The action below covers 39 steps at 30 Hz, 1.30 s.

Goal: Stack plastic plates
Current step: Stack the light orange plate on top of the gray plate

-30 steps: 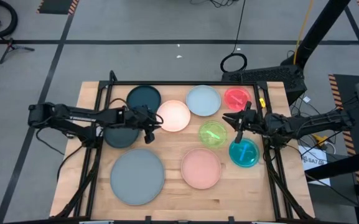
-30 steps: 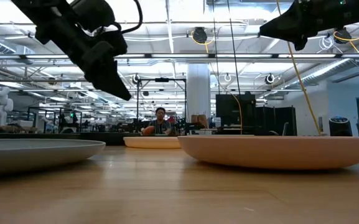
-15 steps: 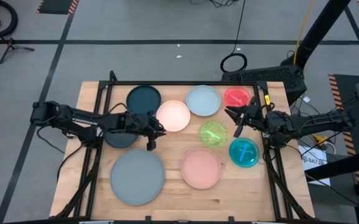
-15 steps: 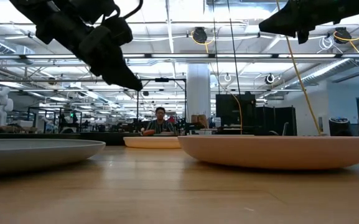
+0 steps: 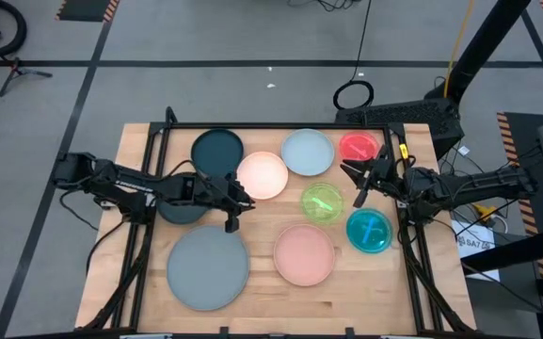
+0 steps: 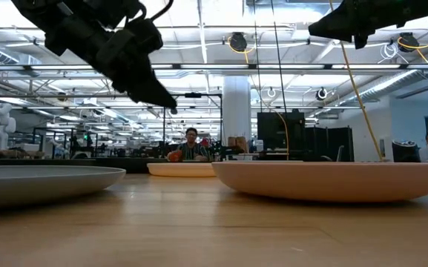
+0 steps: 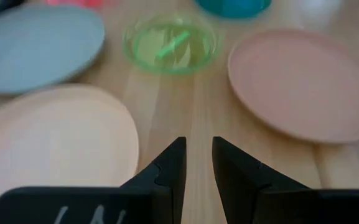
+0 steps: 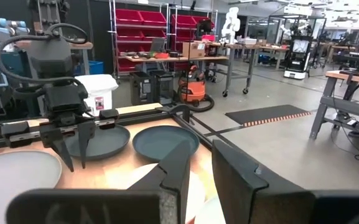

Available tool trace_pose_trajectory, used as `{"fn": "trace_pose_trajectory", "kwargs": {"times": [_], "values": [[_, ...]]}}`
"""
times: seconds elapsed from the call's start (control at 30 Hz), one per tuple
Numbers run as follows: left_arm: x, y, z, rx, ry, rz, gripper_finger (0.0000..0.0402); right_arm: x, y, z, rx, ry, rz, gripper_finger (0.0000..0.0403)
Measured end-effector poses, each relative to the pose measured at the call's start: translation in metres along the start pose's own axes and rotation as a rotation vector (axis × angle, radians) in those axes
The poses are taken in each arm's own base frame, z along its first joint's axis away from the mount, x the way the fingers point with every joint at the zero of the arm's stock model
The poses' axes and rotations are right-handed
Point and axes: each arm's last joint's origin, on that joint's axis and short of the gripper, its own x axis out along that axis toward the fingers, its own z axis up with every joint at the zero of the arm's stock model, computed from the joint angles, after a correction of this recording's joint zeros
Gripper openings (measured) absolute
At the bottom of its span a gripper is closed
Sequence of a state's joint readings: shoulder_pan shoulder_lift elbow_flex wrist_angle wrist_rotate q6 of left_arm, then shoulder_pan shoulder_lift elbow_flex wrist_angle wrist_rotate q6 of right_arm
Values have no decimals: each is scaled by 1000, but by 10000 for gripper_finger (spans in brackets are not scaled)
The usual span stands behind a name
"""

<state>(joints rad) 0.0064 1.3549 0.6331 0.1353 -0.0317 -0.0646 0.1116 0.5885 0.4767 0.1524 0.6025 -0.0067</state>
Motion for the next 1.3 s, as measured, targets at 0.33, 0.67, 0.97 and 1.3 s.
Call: {"fn": "trace_pose_trajectory", "kwargs": {"times": [0.33, 0.67, 0.97, 1.3], "values": [[18, 4, -1, 9, -58, 147, 41, 0, 0, 0, -43, -1, 0, 61], [38, 4, 4, -22, -53, 153, 26, 0, 0, 1, -63, -5, -3, 61], [57, 0, 31, 89, 161, 133, 156, 0, 0, 5, -56, -11, -3, 61], [85, 6, 9, 194, 279, 157, 215, 0, 0, 5, -79, -10, -2, 61]]}}
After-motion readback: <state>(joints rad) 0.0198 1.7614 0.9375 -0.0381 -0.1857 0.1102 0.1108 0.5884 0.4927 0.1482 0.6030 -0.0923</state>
